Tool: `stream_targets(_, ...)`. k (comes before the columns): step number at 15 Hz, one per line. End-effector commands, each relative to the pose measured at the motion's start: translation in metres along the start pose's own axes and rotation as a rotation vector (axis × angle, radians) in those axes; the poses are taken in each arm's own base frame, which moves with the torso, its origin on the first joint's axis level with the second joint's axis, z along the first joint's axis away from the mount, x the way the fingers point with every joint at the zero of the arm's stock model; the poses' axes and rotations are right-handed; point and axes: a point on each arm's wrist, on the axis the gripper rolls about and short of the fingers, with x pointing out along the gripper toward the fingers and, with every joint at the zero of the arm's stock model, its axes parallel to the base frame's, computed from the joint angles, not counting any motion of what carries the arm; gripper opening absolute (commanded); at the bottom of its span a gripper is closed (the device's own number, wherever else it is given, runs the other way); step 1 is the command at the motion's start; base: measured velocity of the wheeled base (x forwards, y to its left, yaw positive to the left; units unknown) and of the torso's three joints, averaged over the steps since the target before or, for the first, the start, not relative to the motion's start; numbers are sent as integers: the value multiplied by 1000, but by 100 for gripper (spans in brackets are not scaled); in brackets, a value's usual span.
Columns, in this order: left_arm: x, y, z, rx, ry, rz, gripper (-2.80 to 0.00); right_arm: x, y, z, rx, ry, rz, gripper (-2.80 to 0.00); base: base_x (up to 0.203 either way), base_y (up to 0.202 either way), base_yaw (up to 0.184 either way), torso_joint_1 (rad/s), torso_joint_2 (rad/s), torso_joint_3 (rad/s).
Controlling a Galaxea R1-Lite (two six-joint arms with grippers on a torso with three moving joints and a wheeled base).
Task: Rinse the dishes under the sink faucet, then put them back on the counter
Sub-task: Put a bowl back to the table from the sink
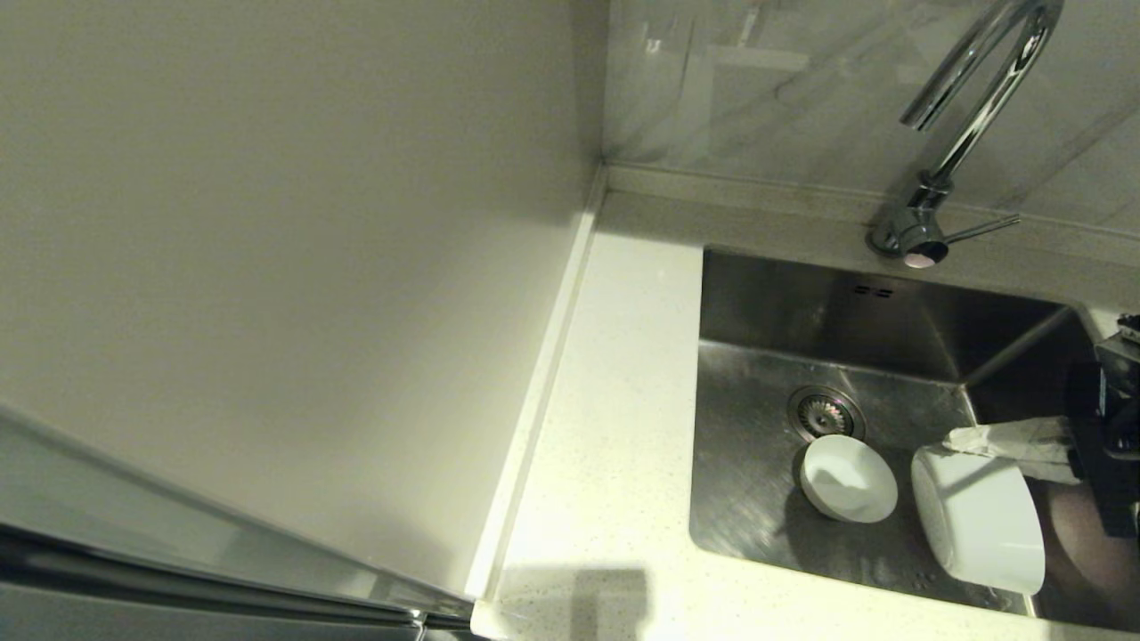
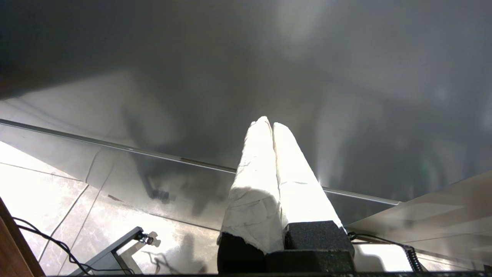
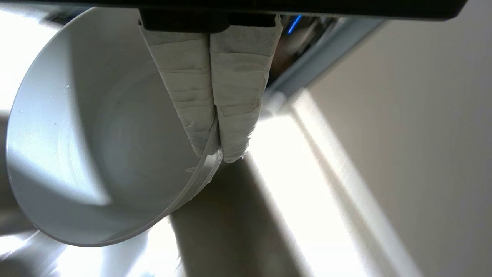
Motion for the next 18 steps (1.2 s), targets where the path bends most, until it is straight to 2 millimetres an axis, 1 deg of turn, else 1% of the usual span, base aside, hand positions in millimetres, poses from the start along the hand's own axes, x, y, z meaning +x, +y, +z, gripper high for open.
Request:
stream_targets(1,0,0,0,-1,-4,1,-280,-13,9,3,-113,-191,-118,-280,0,0,0,0,0,0)
stream_targets(3,0,0,0,0,-4,0,-280,-24,12,3,-276,-373,-304,-280,0,0,0,0,0,0)
stream_targets(5,0,0,0,0,-4,0,-280,-31,10,5,-413,-526,-550,-280,0,0,0,0,0,0)
stream_targets(6,0,0,0,-1,-4,1,-280,-32,9,7,-467,-592,-652,-280,0,0,0,0,0,0)
stream_targets(7,0,0,0,0,-4,1,-280,-28,8,13,-504,-654,-693,-280,0,0,0,0,0,0)
stream_targets(10,0,0,0,0,-4,-1,-280,1,-2,40,-498,-738,-833,-280,0,0,0,0,0,0)
stream_targets(12,0,0,0,-1,-4,0,-280,13,-14,62,-471,-779,-895,-280,0,0,0,0,0,0)
stream_targets(15,0,0,0,-1,-4,1,-280,22,-42,102,-424,-853,-975,-280,0,0,0,0,0,0)
stream_targets(18,0,0,0,-1,-4,0,-280,16,-72,139,-361,-900,-1022,-280,0,0,0,0,0,0)
